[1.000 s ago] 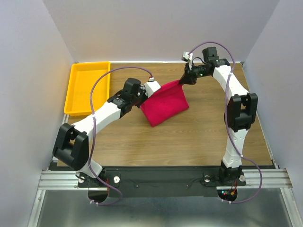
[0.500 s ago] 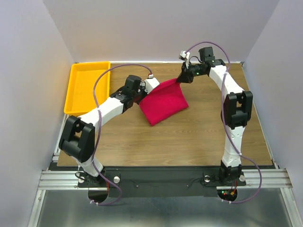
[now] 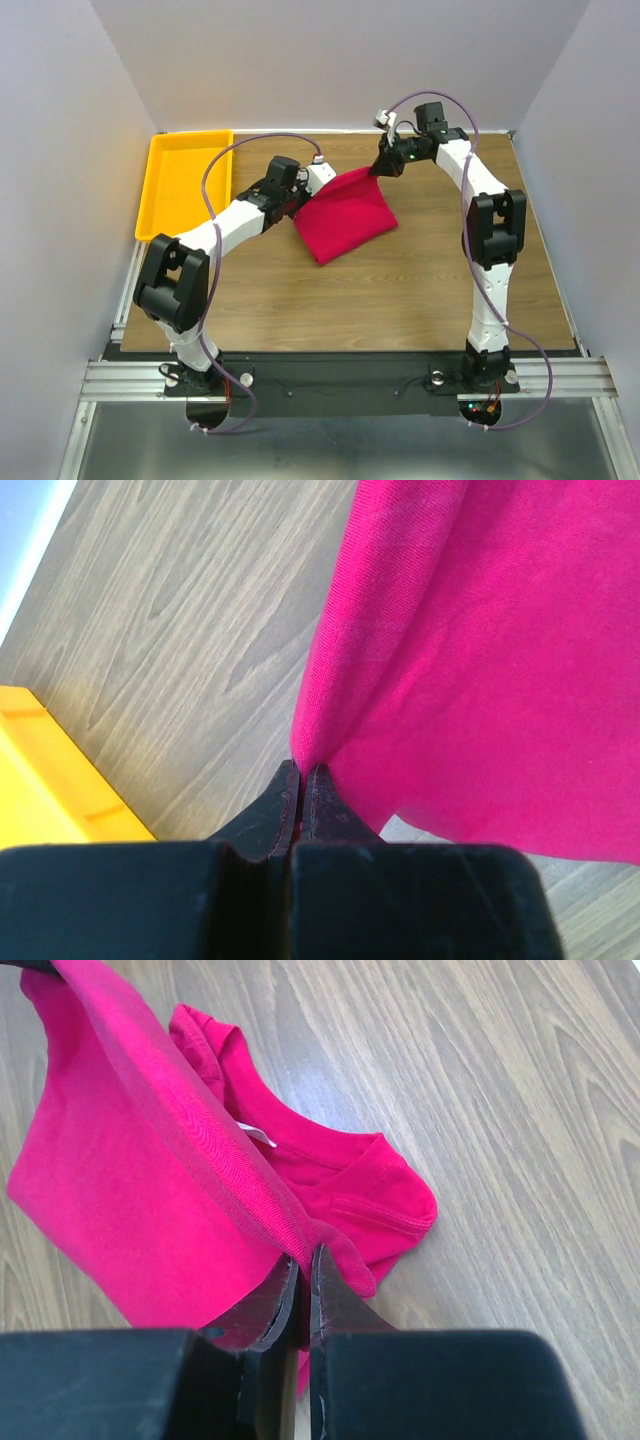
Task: Fold and stack the t-shirts
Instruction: Fold the tshirt
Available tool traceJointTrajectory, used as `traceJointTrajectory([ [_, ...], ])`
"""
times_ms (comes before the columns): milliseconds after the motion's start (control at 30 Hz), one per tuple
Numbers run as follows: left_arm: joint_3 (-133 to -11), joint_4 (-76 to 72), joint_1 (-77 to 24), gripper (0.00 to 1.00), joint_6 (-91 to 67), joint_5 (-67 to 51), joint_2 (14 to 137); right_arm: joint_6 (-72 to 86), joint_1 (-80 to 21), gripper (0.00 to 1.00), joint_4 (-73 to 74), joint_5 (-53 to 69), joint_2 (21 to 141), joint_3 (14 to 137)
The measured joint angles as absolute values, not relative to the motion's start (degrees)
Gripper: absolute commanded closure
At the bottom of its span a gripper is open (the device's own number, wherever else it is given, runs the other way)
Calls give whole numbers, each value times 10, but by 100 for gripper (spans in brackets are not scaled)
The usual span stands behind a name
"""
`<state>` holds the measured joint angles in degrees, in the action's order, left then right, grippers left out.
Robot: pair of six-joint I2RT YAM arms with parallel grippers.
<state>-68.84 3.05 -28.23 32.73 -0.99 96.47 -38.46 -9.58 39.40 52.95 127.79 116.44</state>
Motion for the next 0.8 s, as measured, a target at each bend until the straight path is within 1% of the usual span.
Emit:
traceJointTrajectory([
  [233,-699,35,-277,100,325,-10,991,-375,-101,93,389,522,1281,1165],
  [267,-699,35,-276,100,325,-10,992,-374,-101,92,387,521,1282,1165],
  [300,-699,36,-276,99,325,-10,994,-373,-102,88,386,520,1282,1165],
  [333,-699,37,-276,95,324,-10,994,-372,-103,84,385,519,1283,1165],
  [367,-700,38,-276,79,323,-10,995,-371,-104,80,385,517,1285,1166],
  [400,-703,41,-275,73,322,-9,997,-367,-105,72,384,514,1287,1166],
  [433,-706,41,-275,68,317,-7,998,-364,-105,68,383,510,1289,1168],
  [467,-712,43,-275,51,312,-3,1002,-359,-106,53,381,505,1292,1170],
  [500,-718,43,-274,44,310,3,1005,-352,-106,50,377,499,1294,1172],
  [533,-724,45,-273,43,306,9,1008,-336,-106,47,369,487,1296,1174],
  [567,-732,46,-272,40,297,19,1012,-316,-106,37,356,469,1297,1176],
  [633,-757,47,-266,39,282,41,1021,-273,-106,33,334,432,1298,1183],
  [667,-766,48,-263,33,276,49,1023,-247,-106,31,318,413,1298,1186],
  [700,-778,48,-259,32,268,58,1026,-226,-106,31,308,397,1298,1189],
  [767,-795,49,-251,31,251,75,1026,-189,-106,31,281,365,1298,1192],
  [800,-801,48,-249,31,242,83,1025,-166,-106,33,268,346,1298,1192],
])
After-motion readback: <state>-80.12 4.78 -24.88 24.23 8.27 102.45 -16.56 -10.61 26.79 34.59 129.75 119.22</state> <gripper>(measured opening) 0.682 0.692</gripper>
